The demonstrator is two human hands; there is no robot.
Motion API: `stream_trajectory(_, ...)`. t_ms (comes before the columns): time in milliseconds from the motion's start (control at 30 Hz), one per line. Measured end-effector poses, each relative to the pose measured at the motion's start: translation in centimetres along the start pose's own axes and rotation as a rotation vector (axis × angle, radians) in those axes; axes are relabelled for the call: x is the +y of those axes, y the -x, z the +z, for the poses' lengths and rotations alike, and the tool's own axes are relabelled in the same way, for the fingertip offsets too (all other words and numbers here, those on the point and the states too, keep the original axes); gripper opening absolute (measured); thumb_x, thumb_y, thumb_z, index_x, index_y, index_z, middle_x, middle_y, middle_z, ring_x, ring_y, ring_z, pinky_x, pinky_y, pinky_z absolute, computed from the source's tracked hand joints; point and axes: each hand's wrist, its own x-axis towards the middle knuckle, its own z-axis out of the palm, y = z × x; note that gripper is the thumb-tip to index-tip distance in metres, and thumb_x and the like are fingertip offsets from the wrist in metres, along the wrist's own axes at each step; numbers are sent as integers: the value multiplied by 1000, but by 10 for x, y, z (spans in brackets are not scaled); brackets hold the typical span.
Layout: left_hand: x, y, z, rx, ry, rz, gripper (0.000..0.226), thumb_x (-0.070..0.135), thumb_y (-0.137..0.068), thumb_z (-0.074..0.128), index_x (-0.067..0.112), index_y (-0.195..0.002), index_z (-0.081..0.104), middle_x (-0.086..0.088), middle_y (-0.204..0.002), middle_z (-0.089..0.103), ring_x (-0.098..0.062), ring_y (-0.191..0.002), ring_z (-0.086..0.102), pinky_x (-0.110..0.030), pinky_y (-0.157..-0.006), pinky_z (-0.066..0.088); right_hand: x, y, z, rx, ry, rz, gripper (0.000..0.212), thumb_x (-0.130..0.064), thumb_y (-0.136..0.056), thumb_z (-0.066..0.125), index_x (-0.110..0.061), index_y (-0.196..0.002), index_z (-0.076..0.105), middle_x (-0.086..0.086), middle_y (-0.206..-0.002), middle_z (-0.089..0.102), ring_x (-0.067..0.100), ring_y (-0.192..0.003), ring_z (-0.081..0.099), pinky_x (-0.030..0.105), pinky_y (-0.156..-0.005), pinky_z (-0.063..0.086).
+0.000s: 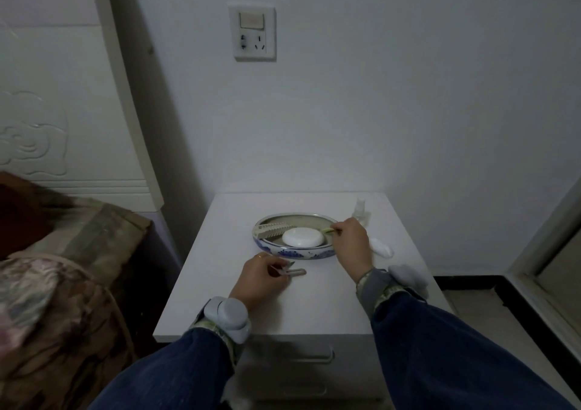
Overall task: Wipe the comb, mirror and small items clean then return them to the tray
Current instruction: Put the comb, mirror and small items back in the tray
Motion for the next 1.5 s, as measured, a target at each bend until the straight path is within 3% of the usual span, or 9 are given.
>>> stream_trajectory(267, 0, 0, 2, 0, 31, -18, 28, 15, -81, 69, 12, -109, 70, -5, -108, 64, -12, -93, 59, -13, -84, 42, 1, -1, 2, -75, 174, -86, 29, -1, -89, 42, 3, -101, 69, 20, -105, 63, 31, -106, 50, 35, -88, 40)
stream_trajectory(500, 3, 2, 3, 0, 89, -60, 31, 19, -83, 68, 12, -113, 68, -2, -108, 69, -6, -90, 58, -13, -81, 39, 1, 7, -3, -103, 259, -101, 28, -13, -88, 43, -7, -83, 70, 16, -89, 67, 27, -101, 49, 34, -70, 42)
stream_trajectory(667, 6, 4, 1, 25, 110, -58, 28, 16, -83, 69, 11, -110, 69, 0, -99, 70, -5, -84, 59, -7, -73, 37, 2, 12, -7, -145, 205, -97, 28, -15, -91, 41, -10, -95, 68, 16, -95, 65, 30, -107, 47, 37, -80, 45)
stream_trajectory(900, 10, 8, -2, 22, 125, -55, 24, 12, -82, 69, 9, -105, 72, 1, -91, 68, -10, -85, 61, -18, -80, 44, 8, 14, -11, -175, 186, -73, 33, -14, -92, 41, -8, -119, 58, 18, -112, 63, 33, -109, 45, 40, -89, 43)
stream_trajectory(1100, 12, 8, -7, 42, 145, -29, 25, 8, -83, 66, 7, -109, 69, -2, -96, 69, -7, -83, 59, -7, -73, 39, 7, 16, -15, -98, 56, -95, 35, -7, -89, 47, -8, -122, 58, 16, -116, 60, 30, -115, 45, 34, -95, 39)
stream_trajectory(1200, 14, 8, -8, 49, 172, -36, 26, 7, -83, 67, 5, -108, 69, -2, -93, 68, -7, -81, 59, 1, -67, 39, 1, 20, -18, -87, -118, -124, 26, -2, -84, 55, -5, -108, 65, 11, -104, 62, 16, -95, 55, 13, -83, 40)
stream_trajectory(1267, 15, 8, -9, 31, 200, -49, 27, 8, -83, 67, 6, -109, 69, -2, -95, 69, -7, -82, 60, -4, -72, 42, -6, 24, -21, -185, -284, -111, 18, -2, -82, 60, -5, -98, 68, 6, -92, 62, 6, -77, 55, 3, -67, 38)
stream_trajectory(1333, 17, 8, -9, 11, 224, -56, 27, 8, -83, 67, 7, -110, 69, -5, -98, 70, -8, -84, 61, -16, -82, 46, -11, 27, -24, -364, -390, -72, 18, -9, -82, 66, -8, -100, 68, 2, -89, 64, 7, -76, 58, 4, -62, 41)
stream_trajectory(1500, 21, 9, -9, -11, 299, -68, 28, 7, -82, 68, 7, -109, 69, -2, -96, 69, -4, -84, 61, -21, -87, 47, -15, 31, -27, -623, -346, 1, 48, -15, -78, 72, -16, -124, 56, -1, -117, 57, 6, -88, 55, 6, -57, 40)
